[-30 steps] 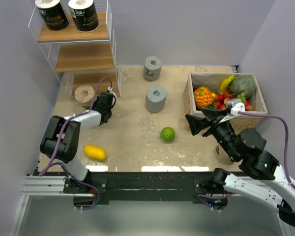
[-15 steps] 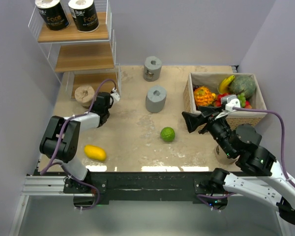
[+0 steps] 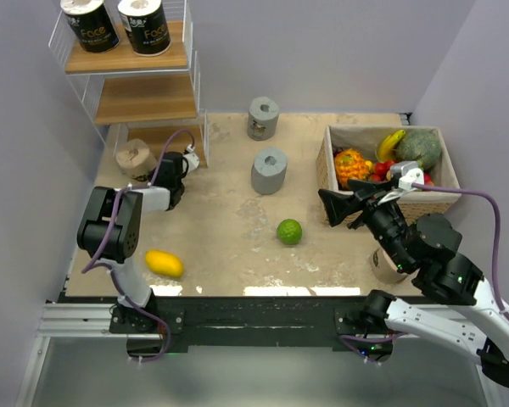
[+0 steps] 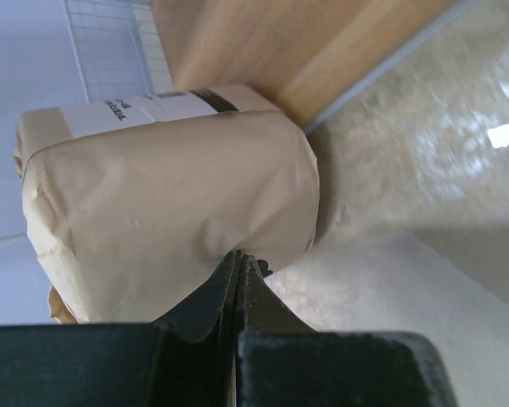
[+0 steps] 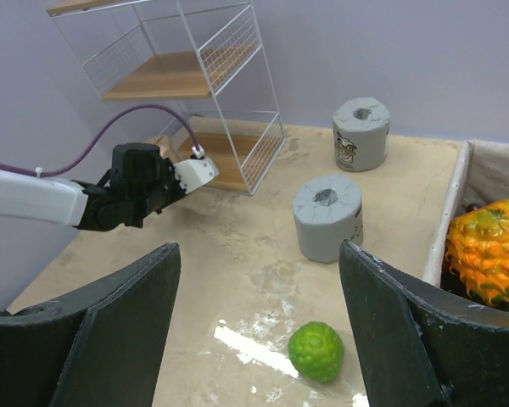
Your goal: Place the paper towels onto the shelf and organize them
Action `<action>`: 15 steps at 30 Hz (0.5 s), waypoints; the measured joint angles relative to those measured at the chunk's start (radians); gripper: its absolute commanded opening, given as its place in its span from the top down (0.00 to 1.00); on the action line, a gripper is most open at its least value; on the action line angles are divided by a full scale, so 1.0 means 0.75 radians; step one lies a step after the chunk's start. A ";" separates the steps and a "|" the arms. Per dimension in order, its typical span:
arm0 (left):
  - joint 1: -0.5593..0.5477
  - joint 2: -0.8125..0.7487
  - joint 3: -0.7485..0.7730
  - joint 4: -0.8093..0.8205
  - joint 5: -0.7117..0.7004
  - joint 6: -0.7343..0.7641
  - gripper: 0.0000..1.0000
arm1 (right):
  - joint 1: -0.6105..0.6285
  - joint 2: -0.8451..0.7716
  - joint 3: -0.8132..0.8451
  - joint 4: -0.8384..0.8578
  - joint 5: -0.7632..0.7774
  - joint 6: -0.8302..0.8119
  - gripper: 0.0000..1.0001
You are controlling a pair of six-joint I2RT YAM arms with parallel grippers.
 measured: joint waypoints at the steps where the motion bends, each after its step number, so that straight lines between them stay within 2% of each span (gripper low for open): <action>1: 0.004 0.020 0.023 0.012 -0.006 0.003 1.00 | 0.000 0.000 0.001 -0.001 0.000 -0.001 0.22; 7: 0.024 0.102 0.120 0.092 -0.024 0.041 1.00 | 0.000 0.000 0.020 -0.009 0.000 0.000 0.22; 15: 0.030 0.091 0.133 0.084 -0.024 0.037 1.00 | 0.000 -0.024 0.030 -0.016 0.002 0.008 0.22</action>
